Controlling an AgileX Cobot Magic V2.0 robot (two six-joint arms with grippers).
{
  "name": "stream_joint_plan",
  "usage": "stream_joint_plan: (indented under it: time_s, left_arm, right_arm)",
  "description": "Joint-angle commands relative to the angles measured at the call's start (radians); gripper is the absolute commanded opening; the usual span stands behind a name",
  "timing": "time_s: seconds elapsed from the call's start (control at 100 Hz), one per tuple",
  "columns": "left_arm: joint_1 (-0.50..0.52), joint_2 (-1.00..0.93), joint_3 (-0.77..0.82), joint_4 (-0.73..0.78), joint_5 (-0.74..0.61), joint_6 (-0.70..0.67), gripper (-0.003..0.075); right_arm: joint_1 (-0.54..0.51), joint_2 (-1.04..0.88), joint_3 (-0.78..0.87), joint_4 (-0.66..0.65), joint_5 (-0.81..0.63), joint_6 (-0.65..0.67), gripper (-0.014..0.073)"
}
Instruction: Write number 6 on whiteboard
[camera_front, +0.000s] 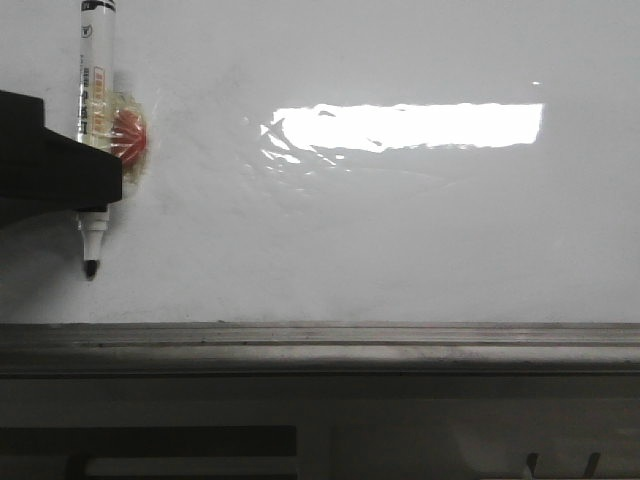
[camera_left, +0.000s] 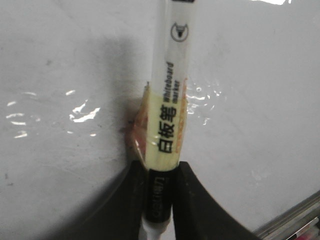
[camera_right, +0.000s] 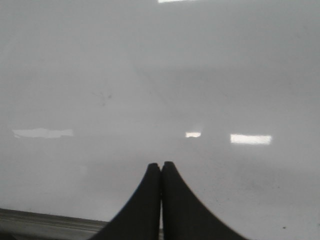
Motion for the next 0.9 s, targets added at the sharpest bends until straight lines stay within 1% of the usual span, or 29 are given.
stream_joint_plan:
  time_s: [0.0, 0.07, 0.19, 0.4, 0.5, 0.58, 0.65, 0.69, 0.73, 0.8, 0.89]
  left_arm:
    - [-0.004, -0.003, -0.025, -0.022, -0.047, -0.011, -0.0021]
    - [-0.005, -0.003, -0.025, -0.012, -0.047, -0.011, -0.0021]
    - [-0.005, -0.014, -0.025, 0.072, -0.035, -0.011, -0.0021]
    - [-0.005, -0.071, -0.029, 0.262, 0.028, -0.011, -0.002]
    - [-0.005, -0.083, -0.044, 0.409, 0.082, -0.011, -0.0021]
    - [-0.005, -0.083, -0.058, 0.505, 0.115, -0.011, -0.002]
    - [-0.005, -0.083, -0.077, 0.558, 0.132, -0.011, -0.002]
    - [-0.005, -0.083, -0.085, 0.585, 0.135, -0.011, -0.002]
    - [-0.005, -0.083, -0.093, 0.61, 0.132, -0.011, -0.002]
    - [-0.005, -0.083, -0.101, 0.677, 0.132, -0.011, -0.002]
    - [-0.005, -0.083, -0.103, 0.757, 0.131, -0.011, -0.002]
  right_arm:
    - [0.025, 0.029, -0.031, 0.005, -0.076, -0.003, -0.0063]
    - [0.067, 0.047, -0.038, 0.005, -0.071, -0.003, -0.0063]
    - [0.151, 0.1, -0.079, 0.005, -0.053, -0.021, -0.0063]
    - [0.292, 0.272, -0.207, 0.005, -0.015, -0.064, -0.0063]
    - [0.367, 0.357, -0.269, 0.005, -0.016, -0.064, -0.0057]
    - [0.435, 0.421, -0.316, 0.005, -0.016, -0.064, 0.0007]
    - [0.49, 0.467, -0.349, 0.005, -0.016, -0.064, 0.0113]
    - [0.525, 0.488, -0.364, 0.005, -0.013, -0.064, 0.0191]
    - [0.556, 0.512, -0.382, 0.005, -0.008, -0.064, 0.0246]
    - [0.621, 0.549, -0.409, 0.005, -0.003, -0.064, 0.0293]
    - [0.712, 0.591, -0.431, 0.005, -0.033, -0.067, 0.0293]
